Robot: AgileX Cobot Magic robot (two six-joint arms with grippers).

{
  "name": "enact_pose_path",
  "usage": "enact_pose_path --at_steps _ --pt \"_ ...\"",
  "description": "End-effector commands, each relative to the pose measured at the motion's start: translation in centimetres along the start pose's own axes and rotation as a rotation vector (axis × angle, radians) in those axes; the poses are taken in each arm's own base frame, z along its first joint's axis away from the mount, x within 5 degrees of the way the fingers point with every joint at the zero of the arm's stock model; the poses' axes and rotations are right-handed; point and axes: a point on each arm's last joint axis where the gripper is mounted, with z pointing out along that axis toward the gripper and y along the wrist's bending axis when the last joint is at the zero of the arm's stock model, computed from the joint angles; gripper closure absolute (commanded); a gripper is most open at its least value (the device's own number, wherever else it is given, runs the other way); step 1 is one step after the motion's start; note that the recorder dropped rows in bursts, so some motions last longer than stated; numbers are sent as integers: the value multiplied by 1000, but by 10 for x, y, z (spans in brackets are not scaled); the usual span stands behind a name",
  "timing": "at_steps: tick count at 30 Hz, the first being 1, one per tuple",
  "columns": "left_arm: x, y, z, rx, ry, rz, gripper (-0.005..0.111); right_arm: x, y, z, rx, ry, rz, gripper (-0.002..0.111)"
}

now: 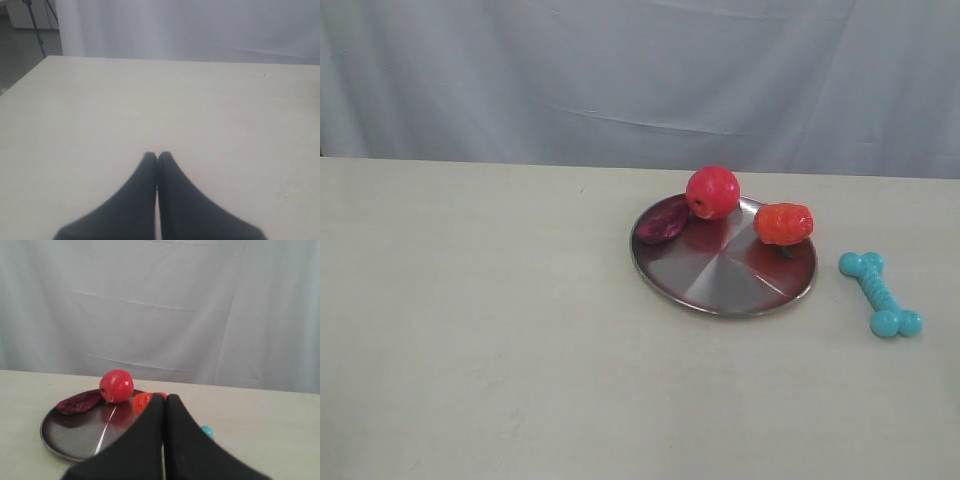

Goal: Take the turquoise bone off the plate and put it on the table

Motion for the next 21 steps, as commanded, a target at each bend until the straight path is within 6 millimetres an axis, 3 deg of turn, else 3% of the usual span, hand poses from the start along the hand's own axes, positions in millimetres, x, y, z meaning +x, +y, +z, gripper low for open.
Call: enact_pose_path --at_steps 1,12,21 --pt "0 0 0 -3 -4 -10 107 23 0 2 -1 39 16 109" --pt "0 0 0 -3 -4 -10 107 29 0 3 0 60 25 109" --pt "0 0 0 -3 -4 -10 107 42 0 1 -4 206 25 109"
